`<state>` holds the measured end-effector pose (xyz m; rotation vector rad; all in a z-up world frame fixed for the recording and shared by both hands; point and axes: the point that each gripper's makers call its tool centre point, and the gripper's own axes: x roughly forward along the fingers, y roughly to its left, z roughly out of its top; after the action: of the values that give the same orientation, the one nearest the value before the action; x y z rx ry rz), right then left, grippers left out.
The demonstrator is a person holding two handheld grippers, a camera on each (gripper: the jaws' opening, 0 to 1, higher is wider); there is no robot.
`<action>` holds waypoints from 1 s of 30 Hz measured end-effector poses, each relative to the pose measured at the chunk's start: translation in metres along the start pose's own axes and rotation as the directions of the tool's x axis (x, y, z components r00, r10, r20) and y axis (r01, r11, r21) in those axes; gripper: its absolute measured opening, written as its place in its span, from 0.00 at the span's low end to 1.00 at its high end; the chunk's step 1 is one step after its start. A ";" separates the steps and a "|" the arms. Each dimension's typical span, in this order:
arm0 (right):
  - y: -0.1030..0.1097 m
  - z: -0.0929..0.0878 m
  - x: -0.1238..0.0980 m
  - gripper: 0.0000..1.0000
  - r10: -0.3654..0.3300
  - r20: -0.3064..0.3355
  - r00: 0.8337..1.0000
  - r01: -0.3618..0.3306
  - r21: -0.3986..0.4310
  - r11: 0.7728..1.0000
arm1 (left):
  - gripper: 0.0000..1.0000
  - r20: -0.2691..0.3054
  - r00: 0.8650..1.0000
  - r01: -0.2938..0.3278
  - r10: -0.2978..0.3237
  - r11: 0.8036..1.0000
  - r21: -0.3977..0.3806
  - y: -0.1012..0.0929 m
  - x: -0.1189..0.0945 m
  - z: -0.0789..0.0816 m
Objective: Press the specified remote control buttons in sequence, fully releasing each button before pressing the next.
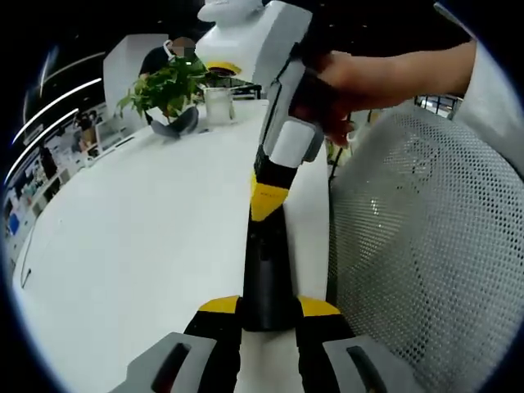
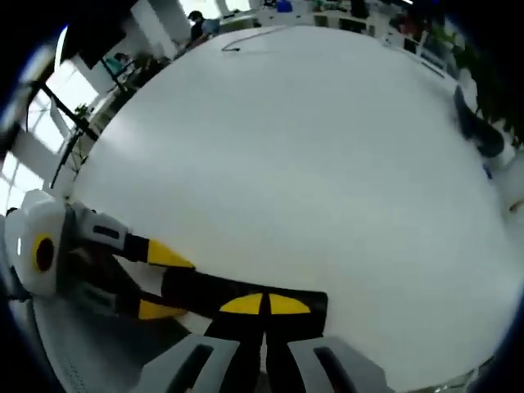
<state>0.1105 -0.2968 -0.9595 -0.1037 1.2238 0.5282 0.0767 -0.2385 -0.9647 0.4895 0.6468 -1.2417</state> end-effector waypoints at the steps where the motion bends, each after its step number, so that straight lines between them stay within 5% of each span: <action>1: 0.000 0.000 0.000 0.00 0.000 0.007 1.000 0.000 -0.002 1.000 | 0.24 0.000 1.000 0.000 0.000 1.000 -0.001 0.000 0.000 0.000; 11: -0.001 0.001 -0.001 0.00 -0.001 0.100 0.995 -0.001 0.015 1.000 | 0.24 0.002 1.000 -0.001 0.001 1.000 -0.002 0.000 0.000 0.000; 30: 0.000 0.002 0.000 0.00 0.000 0.100 0.995 -0.004 0.038 0.999 | 0.24 0.009 1.000 -0.003 0.003 1.000 -0.003 0.000 0.000 0.000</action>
<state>0.1120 -0.2963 -0.9585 -0.0437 1.1360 0.5057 0.0763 -0.2384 -0.9649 0.4818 0.6406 -1.2392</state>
